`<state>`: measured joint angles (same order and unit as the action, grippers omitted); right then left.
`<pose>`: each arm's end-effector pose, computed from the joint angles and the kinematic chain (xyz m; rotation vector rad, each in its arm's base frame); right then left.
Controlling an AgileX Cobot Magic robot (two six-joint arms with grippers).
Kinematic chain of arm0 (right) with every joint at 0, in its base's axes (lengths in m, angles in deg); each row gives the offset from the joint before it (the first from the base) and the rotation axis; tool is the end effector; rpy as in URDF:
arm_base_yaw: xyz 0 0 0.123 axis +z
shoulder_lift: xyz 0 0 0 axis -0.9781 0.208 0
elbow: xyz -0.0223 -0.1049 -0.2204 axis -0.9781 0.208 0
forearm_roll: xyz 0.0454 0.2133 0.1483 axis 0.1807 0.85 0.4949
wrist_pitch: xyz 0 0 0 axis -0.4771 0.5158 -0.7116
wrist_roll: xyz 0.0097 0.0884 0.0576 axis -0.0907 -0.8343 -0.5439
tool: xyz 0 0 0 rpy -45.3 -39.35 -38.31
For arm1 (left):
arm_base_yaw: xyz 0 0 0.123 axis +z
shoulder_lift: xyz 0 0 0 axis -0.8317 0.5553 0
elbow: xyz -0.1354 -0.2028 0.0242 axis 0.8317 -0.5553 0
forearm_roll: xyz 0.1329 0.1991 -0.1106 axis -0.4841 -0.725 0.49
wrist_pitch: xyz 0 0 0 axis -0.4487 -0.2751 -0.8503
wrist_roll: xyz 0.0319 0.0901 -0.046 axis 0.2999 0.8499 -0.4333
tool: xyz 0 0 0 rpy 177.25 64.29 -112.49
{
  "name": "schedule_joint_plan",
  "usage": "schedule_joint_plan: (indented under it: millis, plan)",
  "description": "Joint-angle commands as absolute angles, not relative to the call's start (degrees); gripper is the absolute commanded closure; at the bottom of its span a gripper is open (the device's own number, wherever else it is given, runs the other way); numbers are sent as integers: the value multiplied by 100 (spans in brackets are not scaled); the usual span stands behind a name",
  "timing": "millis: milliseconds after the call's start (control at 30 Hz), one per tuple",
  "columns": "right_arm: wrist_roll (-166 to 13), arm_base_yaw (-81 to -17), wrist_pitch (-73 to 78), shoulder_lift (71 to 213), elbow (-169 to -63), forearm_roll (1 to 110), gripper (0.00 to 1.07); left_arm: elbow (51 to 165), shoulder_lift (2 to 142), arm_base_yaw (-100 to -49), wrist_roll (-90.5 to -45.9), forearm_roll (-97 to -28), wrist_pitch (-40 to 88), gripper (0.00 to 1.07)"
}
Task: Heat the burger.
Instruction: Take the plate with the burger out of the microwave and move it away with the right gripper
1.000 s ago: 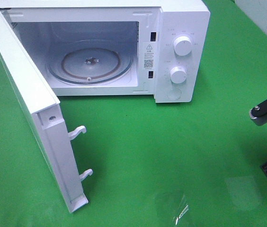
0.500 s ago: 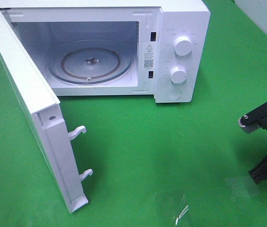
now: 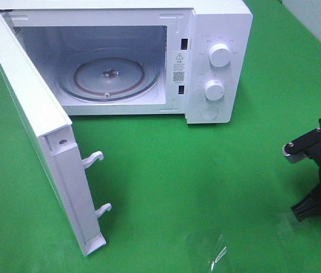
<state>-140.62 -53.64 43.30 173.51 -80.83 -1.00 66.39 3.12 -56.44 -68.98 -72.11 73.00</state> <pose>0.2276 0.0444 0.0380 -0.3322 2.8205 -0.7040 0.0594 -0.0084 0.2784 0.0590 2.0193 -0.0762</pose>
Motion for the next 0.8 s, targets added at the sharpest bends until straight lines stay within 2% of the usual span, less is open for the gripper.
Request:
schedule_joint_plan:
  millis: [33, 300, 333, 367, 400, 433, 467, 500, 533, 600, 800]
  plan:
    - [-14102, -5393, 4456, 17494, -8100, -358, 104, 6622, 226, -5616, -6893, -7206, 7254, 9]
    - [-14113, -5393, 4370, 17648, -8106, -335, 95, 6622, 226, -5616, -6893, -7206, 7254, 9]
    - [-14090, -5382, 4370, 17648, -8152, -232, 89, 6622, 226, -5616, -6893, -7206, 7254, 9]
    - [-14090, -5382, 4370, 17648, -8152, -232, 89, 6622, 226, -5616, -6893, -7206, 7254, 9]
    - [-14044, -5376, 4399, 17648, -8198, -129, 82, 6622, 226, -5616, -6893, -7206, 7254, 9]
    - [-14044, -5376, 4399, 17648, -8198, -129, 82, 6622, 226, -5616, -6893, -7206, 7254, 9]
    - [-13976, -5376, 4411, 17626, -8238, -14, 75, 6622, 226, -5616, -6893, -7206, 7254, 9]
    - [-13976, -5376, 4411, 17626, -8238, -14, 75, 6622, 226, -5616, -6893, -7206, 7254, 9]
    - [-13890, -5376, 4388, 17540, -8238, 123, 68, 6622, 226, -5616, -6893, -7206, 7254, 9]
    - [-13787, -5376, 4370, 17379, -8238, 244, 64, 6622, 226, -5616, -6893, -7206, 7254, 9]
    - [-13408, -5376, 4210, 16715, -8238, 639, 63, 6622, 226, -5616, -6893, -7206, 7254, 9]
